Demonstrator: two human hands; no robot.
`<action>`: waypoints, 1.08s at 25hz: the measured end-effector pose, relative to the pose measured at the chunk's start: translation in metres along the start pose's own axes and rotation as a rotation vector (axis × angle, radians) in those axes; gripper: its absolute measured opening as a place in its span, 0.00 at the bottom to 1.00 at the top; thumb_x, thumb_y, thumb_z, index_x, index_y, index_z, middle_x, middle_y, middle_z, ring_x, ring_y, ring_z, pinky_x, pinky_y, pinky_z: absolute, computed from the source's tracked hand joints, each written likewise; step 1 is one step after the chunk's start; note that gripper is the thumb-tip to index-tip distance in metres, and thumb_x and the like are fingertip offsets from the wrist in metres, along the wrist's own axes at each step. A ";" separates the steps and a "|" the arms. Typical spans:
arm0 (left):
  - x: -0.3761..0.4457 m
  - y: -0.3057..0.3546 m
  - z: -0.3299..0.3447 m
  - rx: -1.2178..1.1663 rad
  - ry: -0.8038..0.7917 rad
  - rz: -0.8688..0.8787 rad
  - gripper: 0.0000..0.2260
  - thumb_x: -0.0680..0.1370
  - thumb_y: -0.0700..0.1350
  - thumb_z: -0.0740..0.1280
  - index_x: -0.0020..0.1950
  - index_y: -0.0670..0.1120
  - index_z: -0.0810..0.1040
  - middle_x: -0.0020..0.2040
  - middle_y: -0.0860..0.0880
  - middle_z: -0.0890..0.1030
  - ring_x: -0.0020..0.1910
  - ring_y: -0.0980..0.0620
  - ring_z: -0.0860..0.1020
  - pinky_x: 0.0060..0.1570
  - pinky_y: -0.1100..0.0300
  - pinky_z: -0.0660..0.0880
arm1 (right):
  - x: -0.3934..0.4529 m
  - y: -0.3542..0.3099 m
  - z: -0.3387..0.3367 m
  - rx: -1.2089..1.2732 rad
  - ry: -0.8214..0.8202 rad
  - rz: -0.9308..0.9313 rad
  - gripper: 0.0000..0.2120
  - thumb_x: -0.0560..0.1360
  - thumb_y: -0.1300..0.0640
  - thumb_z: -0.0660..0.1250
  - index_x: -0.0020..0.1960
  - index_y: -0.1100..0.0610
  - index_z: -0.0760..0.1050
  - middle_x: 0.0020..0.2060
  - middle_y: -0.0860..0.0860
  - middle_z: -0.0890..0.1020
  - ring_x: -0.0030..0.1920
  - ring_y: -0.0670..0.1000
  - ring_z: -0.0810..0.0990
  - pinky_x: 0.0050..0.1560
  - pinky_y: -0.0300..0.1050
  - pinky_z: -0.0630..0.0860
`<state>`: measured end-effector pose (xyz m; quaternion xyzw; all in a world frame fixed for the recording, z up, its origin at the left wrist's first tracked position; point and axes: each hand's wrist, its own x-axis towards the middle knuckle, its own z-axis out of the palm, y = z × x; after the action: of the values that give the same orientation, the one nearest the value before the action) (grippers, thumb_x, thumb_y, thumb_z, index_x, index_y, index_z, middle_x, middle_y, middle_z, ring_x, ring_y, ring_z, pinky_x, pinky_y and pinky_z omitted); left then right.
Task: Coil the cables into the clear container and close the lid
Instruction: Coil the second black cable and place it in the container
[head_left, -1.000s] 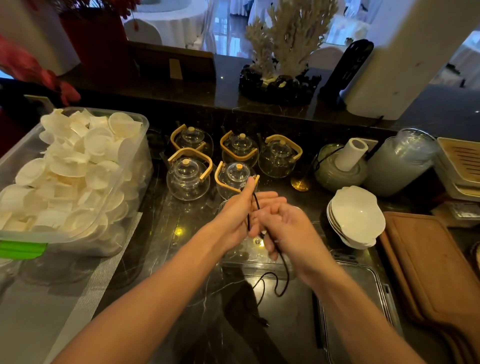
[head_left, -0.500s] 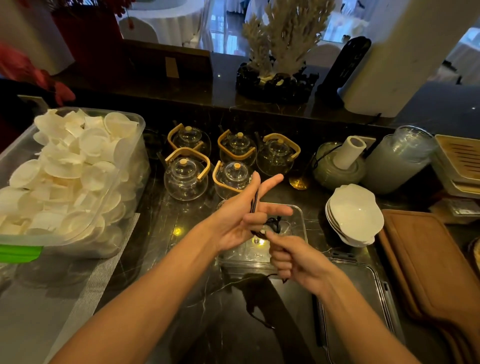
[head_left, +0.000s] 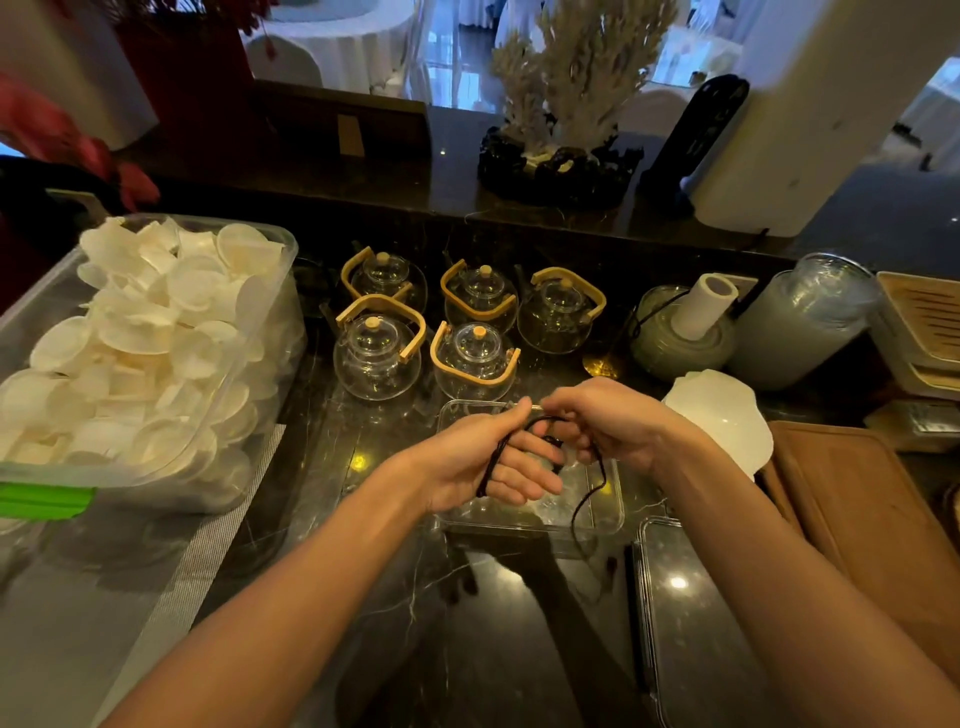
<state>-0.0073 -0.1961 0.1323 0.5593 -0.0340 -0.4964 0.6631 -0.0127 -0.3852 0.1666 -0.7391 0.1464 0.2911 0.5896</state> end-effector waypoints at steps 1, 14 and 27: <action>0.001 -0.001 -0.002 0.007 0.011 -0.002 0.31 0.84 0.62 0.55 0.62 0.35 0.80 0.48 0.36 0.86 0.41 0.47 0.87 0.37 0.60 0.83 | -0.004 -0.004 0.005 -0.071 0.028 -0.038 0.17 0.81 0.55 0.64 0.35 0.57 0.82 0.25 0.49 0.73 0.25 0.46 0.69 0.28 0.40 0.67; 0.016 0.008 0.009 -0.566 0.091 0.260 0.23 0.87 0.51 0.52 0.76 0.37 0.62 0.63 0.35 0.82 0.58 0.37 0.83 0.51 0.47 0.83 | -0.034 0.068 0.061 0.213 0.094 -0.233 0.21 0.82 0.41 0.64 0.40 0.56 0.81 0.28 0.53 0.78 0.25 0.49 0.74 0.31 0.45 0.77; -0.005 0.009 -0.004 -0.508 -0.243 0.165 0.26 0.83 0.53 0.55 0.73 0.36 0.71 0.37 0.44 0.86 0.16 0.59 0.70 0.15 0.71 0.64 | 0.003 0.095 0.008 0.489 -0.288 -0.063 0.14 0.75 0.49 0.76 0.41 0.54 0.73 0.31 0.47 0.64 0.27 0.44 0.60 0.24 0.35 0.60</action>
<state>-0.0017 -0.1906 0.1405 0.3070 -0.0330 -0.4967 0.8111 -0.0659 -0.4021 0.0889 -0.5302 0.1041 0.3305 0.7738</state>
